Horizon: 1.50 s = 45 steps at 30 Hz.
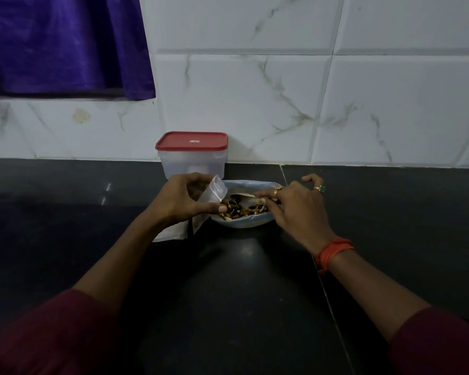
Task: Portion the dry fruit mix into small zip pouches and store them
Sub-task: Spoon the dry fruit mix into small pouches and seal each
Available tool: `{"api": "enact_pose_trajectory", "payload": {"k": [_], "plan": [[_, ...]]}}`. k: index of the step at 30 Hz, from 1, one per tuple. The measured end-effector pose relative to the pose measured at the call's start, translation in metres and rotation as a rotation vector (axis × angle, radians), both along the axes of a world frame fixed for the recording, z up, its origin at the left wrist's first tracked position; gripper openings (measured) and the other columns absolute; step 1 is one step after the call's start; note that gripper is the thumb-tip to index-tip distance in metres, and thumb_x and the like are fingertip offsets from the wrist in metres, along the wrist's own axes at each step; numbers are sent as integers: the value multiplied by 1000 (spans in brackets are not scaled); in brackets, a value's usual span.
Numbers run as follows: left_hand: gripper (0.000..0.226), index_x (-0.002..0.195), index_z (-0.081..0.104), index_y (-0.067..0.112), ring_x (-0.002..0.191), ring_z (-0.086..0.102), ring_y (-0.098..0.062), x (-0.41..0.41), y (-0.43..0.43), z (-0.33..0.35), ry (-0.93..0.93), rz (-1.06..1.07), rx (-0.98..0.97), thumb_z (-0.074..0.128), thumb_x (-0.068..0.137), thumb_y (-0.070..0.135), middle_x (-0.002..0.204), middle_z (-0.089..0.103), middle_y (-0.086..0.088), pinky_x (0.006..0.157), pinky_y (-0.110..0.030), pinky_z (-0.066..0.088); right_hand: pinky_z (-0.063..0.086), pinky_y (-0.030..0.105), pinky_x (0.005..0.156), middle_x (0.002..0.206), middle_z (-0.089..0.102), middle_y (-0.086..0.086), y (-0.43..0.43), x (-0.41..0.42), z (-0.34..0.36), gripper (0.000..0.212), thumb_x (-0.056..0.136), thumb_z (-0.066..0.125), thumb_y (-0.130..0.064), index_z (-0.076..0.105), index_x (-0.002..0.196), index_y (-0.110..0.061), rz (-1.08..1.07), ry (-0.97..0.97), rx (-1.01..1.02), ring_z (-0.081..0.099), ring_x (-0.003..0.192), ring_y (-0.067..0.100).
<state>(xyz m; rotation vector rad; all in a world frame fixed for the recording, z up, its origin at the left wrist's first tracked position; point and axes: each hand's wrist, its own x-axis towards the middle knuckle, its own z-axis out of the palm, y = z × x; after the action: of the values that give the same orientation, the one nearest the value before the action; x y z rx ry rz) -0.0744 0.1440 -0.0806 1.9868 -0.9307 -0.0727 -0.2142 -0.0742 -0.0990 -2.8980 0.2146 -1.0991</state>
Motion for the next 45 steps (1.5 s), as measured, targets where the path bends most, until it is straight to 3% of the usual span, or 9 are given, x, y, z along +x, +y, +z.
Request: {"api": "enact_pose_trajectory", "payload": {"k": [8, 11, 14, 19, 24, 28, 33, 38, 45], "plan": [[71, 136, 59, 17, 98, 59, -1, 3, -1, 0, 15, -13, 44, 87, 72, 30, 121, 62, 9, 69, -7, 50, 22, 30, 90, 70, 71, -11, -2, 2, 0, 19, 97, 56, -40, 74, 104, -41, 41, -16, 289, 63, 80, 5], [71, 135, 59, 17, 95, 60, 2, 3, -2, 0, 17, -11, 44, 87, 71, 31, 120, 63, 9, 68, -7, 50, 36, 36, 94, 76, 73, -9, 1, 4, -2, 18, 96, 59, -37, 74, 105, -40, 72, 20, 387, 64, 81, 7], [71, 135, 60, 17, 94, 60, 5, 3, -1, 1, 19, -7, 42, 87, 70, 32, 117, 63, 10, 69, -8, 50, 26, 32, 88, 73, 72, -11, 0, 1, 3, 16, 95, 60, -36, 76, 99, -38, 42, 6, 362, 65, 78, 6], [70, 134, 60, 17, 91, 60, 6, 0, -1, 2, 15, -14, 52, 86, 71, 31, 111, 62, 14, 67, -5, 50, 47, 50, 96, 70, 71, -17, 4, 0, 2, 15, 92, 61, -37, 74, 89, -43, 85, 76, 526, 66, 80, 3], [68, 132, 61, 17, 94, 60, 3, -1, -2, 3, 15, -6, 47, 86, 70, 33, 112, 63, 12, 71, -9, 50, 55, 37, 84, 72, 71, -16, 5, 2, 4, 16, 92, 61, -33, 76, 87, -38, 17, 89, 664, 68, 83, 6], [74, 132, 62, 19, 100, 63, -3, -2, -2, 2, -9, -9, 58, 85, 66, 42, 118, 67, 7, 82, -17, 53, 53, 32, 75, 69, 70, -11, 1, -1, 5, 27, 92, 60, -34, 67, 66, -35, -53, 58, 744, 67, 77, 9], [84, 130, 64, 20, 103, 65, -10, -6, -3, 2, -78, 5, 63, 81, 57, 56, 118, 70, 2, 86, -28, 57, 50, 28, 75, 81, 72, -8, -4, -3, 10, 18, 91, 60, -31, 78, 91, -29, -112, -9, 800, 68, 88, 15], [81, 129, 65, 19, 101, 67, -11, -10, -4, 3, -131, 9, 53, 83, 58, 53, 118, 71, 0, 82, -25, 57, 54, 44, 87, 80, 71, -10, -4, -4, 11, 19, 90, 60, -40, 77, 95, -33, -117, -36, 731, 67, 89, 17], [76, 134, 61, 18, 100, 61, -7, -11, -5, 3, -187, 14, 93, 90, 66, 35, 124, 66, 1, 75, -12, 47, 53, 26, 72, 71, 71, -8, -5, -5, 17, 18, 90, 62, -28, 80, 93, -26, -64, -117, 947, 68, 80, 10]]}}
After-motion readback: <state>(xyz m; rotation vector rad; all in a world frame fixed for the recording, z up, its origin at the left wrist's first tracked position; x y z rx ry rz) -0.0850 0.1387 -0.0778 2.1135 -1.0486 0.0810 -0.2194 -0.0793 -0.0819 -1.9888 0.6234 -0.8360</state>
